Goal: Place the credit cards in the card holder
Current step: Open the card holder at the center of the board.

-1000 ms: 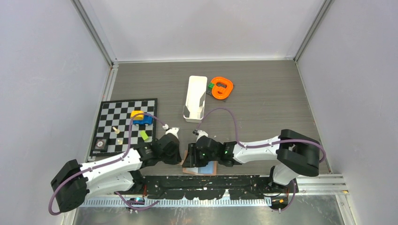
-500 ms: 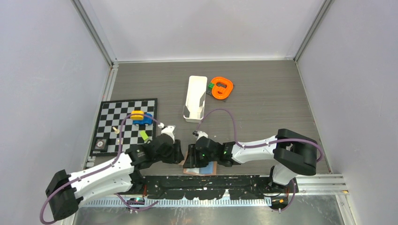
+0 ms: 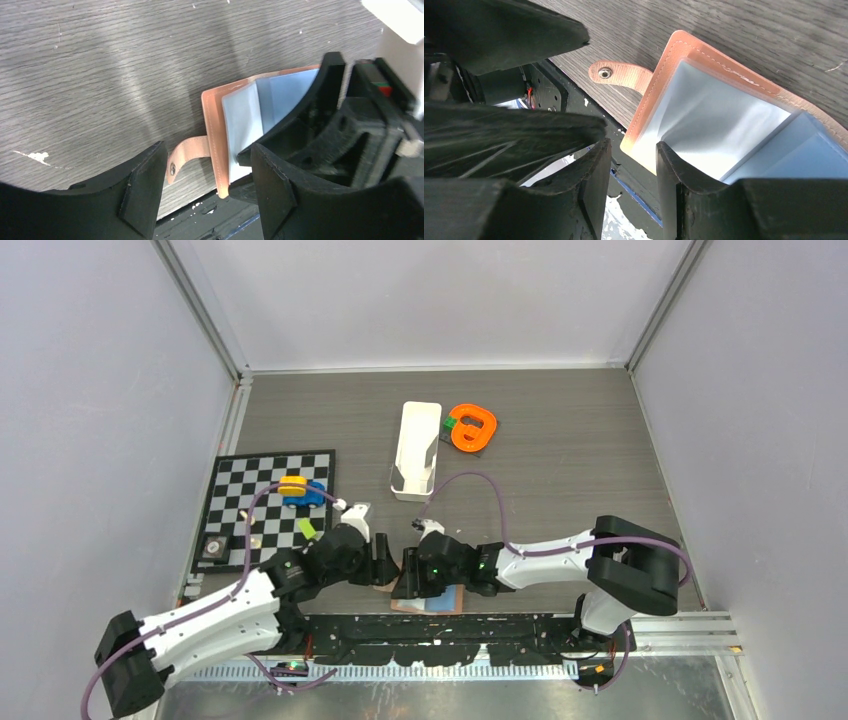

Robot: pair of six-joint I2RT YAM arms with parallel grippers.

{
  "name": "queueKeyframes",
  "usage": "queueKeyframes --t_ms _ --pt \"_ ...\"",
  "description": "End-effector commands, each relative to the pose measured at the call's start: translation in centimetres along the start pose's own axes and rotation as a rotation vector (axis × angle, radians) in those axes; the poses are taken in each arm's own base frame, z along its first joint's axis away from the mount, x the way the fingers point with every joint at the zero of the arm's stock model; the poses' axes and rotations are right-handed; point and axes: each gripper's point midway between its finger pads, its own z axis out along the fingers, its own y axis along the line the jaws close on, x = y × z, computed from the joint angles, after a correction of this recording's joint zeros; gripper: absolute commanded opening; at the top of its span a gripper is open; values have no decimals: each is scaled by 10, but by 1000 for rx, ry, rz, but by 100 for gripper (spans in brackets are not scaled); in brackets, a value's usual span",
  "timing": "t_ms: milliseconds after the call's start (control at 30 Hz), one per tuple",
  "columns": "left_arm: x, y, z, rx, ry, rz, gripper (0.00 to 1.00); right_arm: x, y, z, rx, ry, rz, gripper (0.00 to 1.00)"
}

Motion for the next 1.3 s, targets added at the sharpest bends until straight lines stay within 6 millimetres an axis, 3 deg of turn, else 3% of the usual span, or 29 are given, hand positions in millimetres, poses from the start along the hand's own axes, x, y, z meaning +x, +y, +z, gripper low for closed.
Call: queueKeyframes --t_ms 0,400,633,833,933,1033,1133,1267 --pt "-7 -8 12 26 -15 -34 63 -9 15 -8 -56 -43 -27 42" --pt "-2 -15 31 70 19 -65 60 -7 13 -14 -60 -43 -28 38" --pt "0 -13 39 56 30 -76 52 -5 11 -17 -61 -45 -25 37" --pt "9 -24 46 103 88 -104 47 -6 10 -18 -61 -50 -21 36" --pt "12 -27 49 117 103 -114 38 -7 10 -20 -59 -57 -20 36" --pt "12 -26 49 115 101 -122 20 -9 9 -27 -49 -69 -13 37" --pt "13 -24 49 109 93 -130 10 -12 5 -38 -24 -91 7 38" --pt "13 -24 48 113 90 -135 2 -21 -23 -54 131 -155 40 41"
